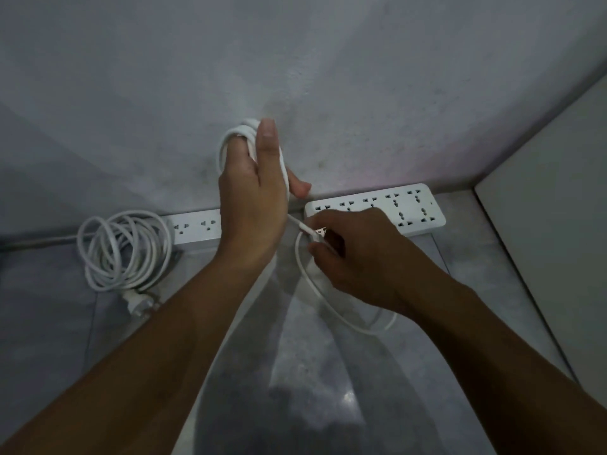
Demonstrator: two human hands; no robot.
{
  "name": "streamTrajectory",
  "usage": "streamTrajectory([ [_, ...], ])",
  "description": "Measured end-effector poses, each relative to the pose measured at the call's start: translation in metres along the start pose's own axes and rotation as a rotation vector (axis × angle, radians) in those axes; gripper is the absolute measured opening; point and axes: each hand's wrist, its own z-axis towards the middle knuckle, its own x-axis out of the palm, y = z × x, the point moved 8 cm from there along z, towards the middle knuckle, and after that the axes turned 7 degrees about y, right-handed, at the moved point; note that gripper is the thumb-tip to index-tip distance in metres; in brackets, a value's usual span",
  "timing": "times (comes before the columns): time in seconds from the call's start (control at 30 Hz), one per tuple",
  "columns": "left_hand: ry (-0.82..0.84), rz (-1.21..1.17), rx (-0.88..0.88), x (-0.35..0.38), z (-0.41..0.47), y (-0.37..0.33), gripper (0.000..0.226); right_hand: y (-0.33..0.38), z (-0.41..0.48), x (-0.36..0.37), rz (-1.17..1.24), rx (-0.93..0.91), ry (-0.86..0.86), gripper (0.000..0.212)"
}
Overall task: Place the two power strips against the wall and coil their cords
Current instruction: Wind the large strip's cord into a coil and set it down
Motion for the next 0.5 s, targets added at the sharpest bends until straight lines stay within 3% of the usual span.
streamTrajectory([
  [0.13,-0.090,0.163,0.021,-0.005,0.006,-0.005,0.036,-0.002,-0.003,-0.003,0.596,0.161,0.037,0.009],
  [0.2,-0.061,0.221,0.046,-0.002,0.007,-0.009,0.036,-0.003,-0.005,-0.005,0.745,0.174,0.056,0.011],
  [0.37,0.070,0.460,0.107,0.007,0.006,-0.008,0.038,-0.006,0.000,-0.029,0.634,0.077,0.013,0.001],
  [0.5,0.295,0.488,-0.071,0.015,0.007,0.012,0.054,-0.009,0.012,-0.046,0.527,0.005,0.004,0.020],
])
